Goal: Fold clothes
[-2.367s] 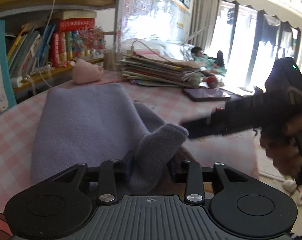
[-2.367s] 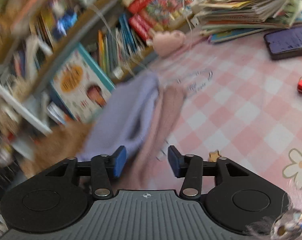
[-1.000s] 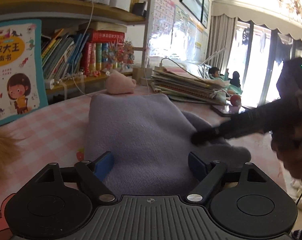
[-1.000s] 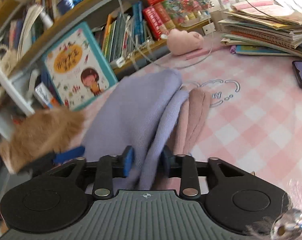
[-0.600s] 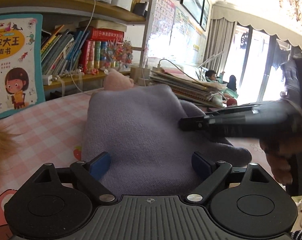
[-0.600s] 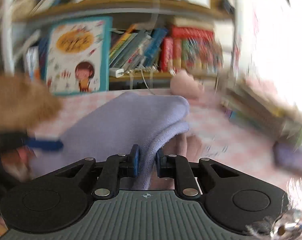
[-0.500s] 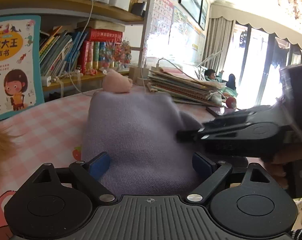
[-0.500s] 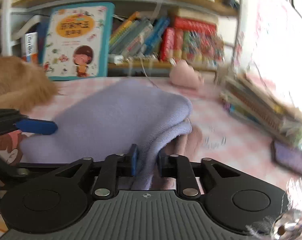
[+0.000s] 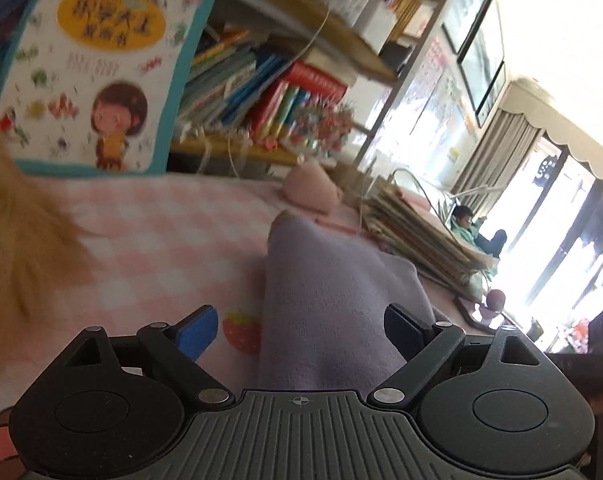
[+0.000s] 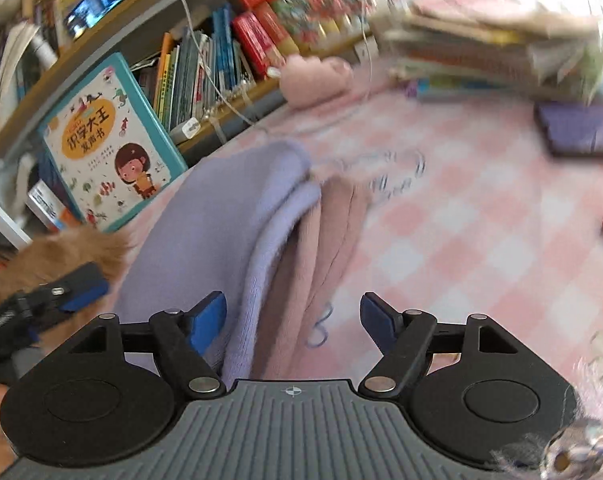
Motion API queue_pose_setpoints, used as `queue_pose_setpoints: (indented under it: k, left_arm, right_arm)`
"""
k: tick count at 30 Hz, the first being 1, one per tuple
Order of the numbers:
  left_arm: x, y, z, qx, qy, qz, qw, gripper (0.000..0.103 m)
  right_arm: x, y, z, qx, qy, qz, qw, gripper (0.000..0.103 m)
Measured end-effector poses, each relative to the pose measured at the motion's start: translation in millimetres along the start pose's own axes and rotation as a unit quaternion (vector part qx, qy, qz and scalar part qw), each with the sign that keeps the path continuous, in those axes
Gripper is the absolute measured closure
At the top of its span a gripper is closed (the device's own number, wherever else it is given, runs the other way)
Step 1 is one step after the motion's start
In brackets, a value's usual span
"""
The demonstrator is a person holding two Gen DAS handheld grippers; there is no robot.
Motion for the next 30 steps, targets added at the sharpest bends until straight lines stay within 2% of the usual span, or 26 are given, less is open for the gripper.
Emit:
queue_pose_setpoints:
  k: [4,6,7,8,9,11,14,17,22,24,25,27,30]
  left_arm:
    - [27.5,8.7,-8.4,-0.047,0.041,-0.007,0.9980,0.012]
    - [34.3,12.0,-12.7,-0.070,0.046,-0.014,0.9964,0.012]
    - [36.5,11.0,-14.4,-0.077,0.049,-0.021,0.9956,0.015]
    - [38.2,8.8,-15.9,-0.081,0.053,-0.028,0.9949,0.025]
    - [37.1,6.1,-17.4,-0.079,0.055,-0.027,0.9950,0.026]
    - [32.2,0.1,-20.4,-0.071,0.056,-0.018,0.9958,0.034]
    - [19.9,-15.1,-26.6,-0.056,0.060,-0.006,0.9966,0.040]
    - [1.8,-37.9,-41.5,-0.020,0.070,0.000,0.9974,0.039]
    - [-30.1,-51.3,-68.2,-0.030,0.094,-0.018,0.9950,0.037]
    - [-39.7,-49.7,-73.4,-0.052,0.094,-0.028,0.9938,0.035]
    - [-43.9,-48.8,-75.2,-0.062,0.093,-0.031,0.9933,0.034]
    - [-50.1,-47.6,-76.2,-0.072,0.089,-0.037,0.9928,0.030]
    - [-52.3,-38.7,-75.2,-0.085,0.079,-0.026,0.9929,0.026]
  right_arm:
    - [5.1,1.6,-0.9,0.030,0.013,0.023,0.999,0.035]
    - [8.2,2.8,-0.6,0.038,0.016,0.032,0.999,0.042]
    - [10.2,4.0,-0.6,0.039,0.018,0.036,0.998,0.049]
    - [12.2,5.5,-1.0,0.039,0.020,0.039,0.998,0.053]
    - [12.9,6.7,-1.4,0.031,0.017,0.038,0.999,0.055]
    - [12.3,11.9,-1.4,0.007,0.004,0.033,0.999,0.065]
    - [5.9,22.2,-4.1,-0.063,-0.028,0.013,0.998,0.069]
    - [-4.6,28.4,-13.4,-0.142,-0.044,-0.004,0.989,0.069]
    - [-22.3,23.2,-30.8,-0.163,0.009,0.038,0.986,0.066]
    - [-26.3,20.5,-36.1,-0.146,0.029,0.055,0.987,0.059]
    - [-26.4,18.7,-37.8,-0.132,0.038,0.062,0.989,0.052]
    - [-26.5,15.2,-40.9,-0.102,0.055,0.076,0.990,0.050]
    - [-21.8,10.0,-40.8,-0.052,0.073,0.096,0.991,0.042]
Point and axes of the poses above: each gripper's, at about its wrist camera, not at the fingertips, and x roughly the way its jaws point, y to its left, z to its top, the point moved 8 cm from there along x, roughly the way its jaws point, and after that the axes turned 11 degrees about -z, right-handed, at the moved point
